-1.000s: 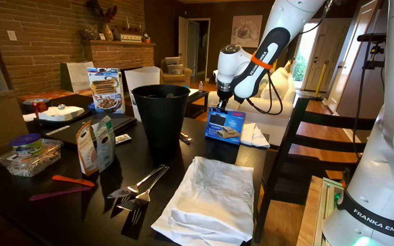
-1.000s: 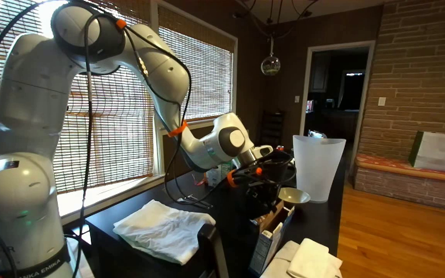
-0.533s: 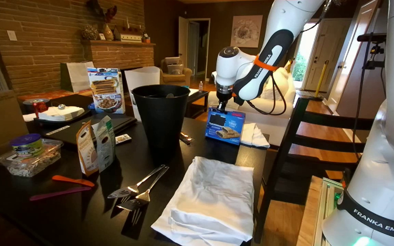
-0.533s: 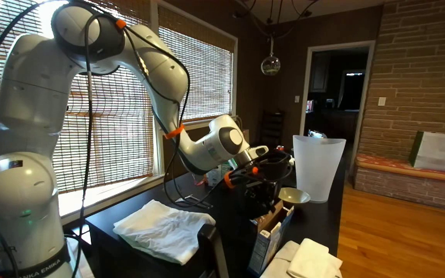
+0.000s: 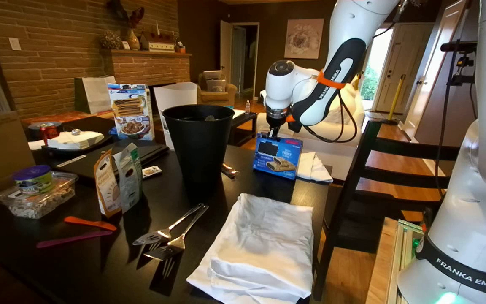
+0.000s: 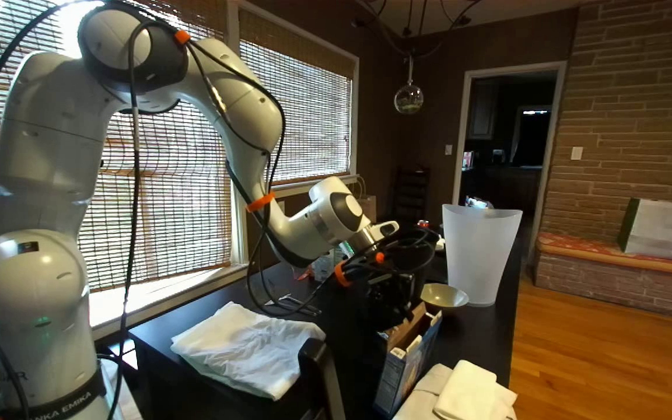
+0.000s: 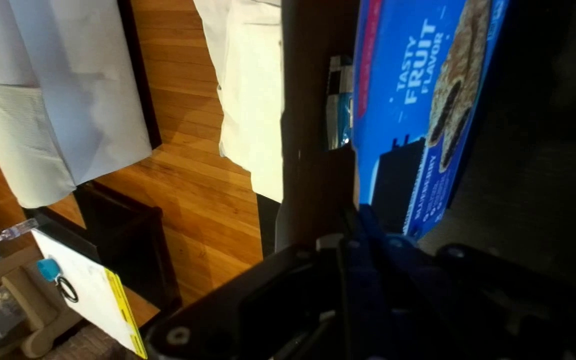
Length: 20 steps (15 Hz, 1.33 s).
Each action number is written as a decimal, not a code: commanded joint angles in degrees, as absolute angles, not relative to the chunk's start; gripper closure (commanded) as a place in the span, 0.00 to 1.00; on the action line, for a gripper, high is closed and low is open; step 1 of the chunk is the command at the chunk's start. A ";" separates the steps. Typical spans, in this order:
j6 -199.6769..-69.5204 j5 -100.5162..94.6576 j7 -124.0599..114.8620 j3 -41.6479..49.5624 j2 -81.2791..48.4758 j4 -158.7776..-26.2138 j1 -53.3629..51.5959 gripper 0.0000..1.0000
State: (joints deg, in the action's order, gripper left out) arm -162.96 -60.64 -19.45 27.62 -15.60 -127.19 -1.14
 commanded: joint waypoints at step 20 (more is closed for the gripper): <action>-163.15 -74.30 -32.04 28.84 -12.88 -129.75 -3.07 0.21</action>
